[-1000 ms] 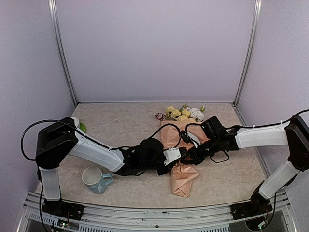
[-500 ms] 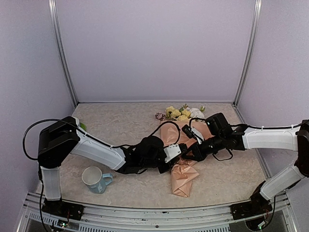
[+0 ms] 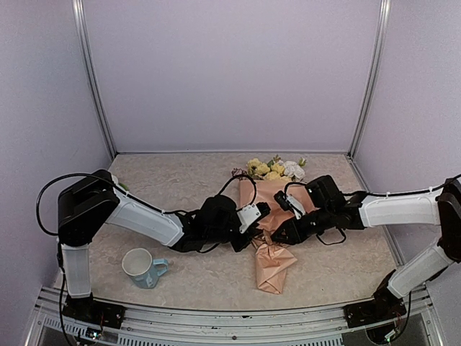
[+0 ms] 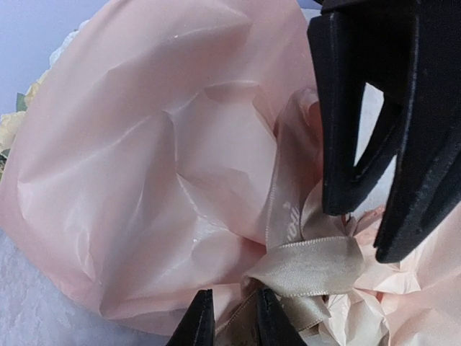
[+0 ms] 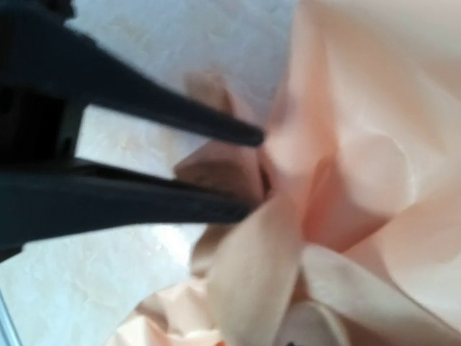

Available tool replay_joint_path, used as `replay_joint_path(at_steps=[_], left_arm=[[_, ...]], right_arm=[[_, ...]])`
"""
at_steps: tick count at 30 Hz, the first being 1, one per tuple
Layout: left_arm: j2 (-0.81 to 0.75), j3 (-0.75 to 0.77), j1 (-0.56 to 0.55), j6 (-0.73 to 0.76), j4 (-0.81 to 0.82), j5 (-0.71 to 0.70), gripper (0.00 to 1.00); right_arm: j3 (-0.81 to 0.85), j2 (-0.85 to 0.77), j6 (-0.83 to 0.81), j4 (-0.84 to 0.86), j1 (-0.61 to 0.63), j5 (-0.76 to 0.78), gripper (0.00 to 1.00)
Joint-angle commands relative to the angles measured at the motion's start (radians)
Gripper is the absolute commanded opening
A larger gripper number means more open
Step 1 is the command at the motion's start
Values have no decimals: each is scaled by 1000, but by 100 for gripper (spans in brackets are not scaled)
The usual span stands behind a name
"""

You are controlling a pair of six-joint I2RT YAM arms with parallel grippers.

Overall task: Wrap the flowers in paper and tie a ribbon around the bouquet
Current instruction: Tie the half-tied ribbon around the folded bouquet.

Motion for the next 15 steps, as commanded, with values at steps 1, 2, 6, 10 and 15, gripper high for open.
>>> replay_joint_path(at_steps=[1, 2, 6, 10, 15], left_arm=[[-62, -48, 0, -25, 32, 36, 21], [-75, -65, 4, -26, 39, 46, 23], [-140, -124, 25, -35, 61, 127, 29], [-179, -153, 47, -41, 37, 169, 32], [-195, -172, 54, -18, -26, 172, 35]], right_arm=[[8, 36, 4, 40, 11, 6, 34], [11, 47, 6, 47, 12, -4, 34], [22, 89, 2, 58, 23, -17, 35], [27, 111, 1, 79, 28, -39, 33], [34, 106, -1, 78, 28, -28, 4]])
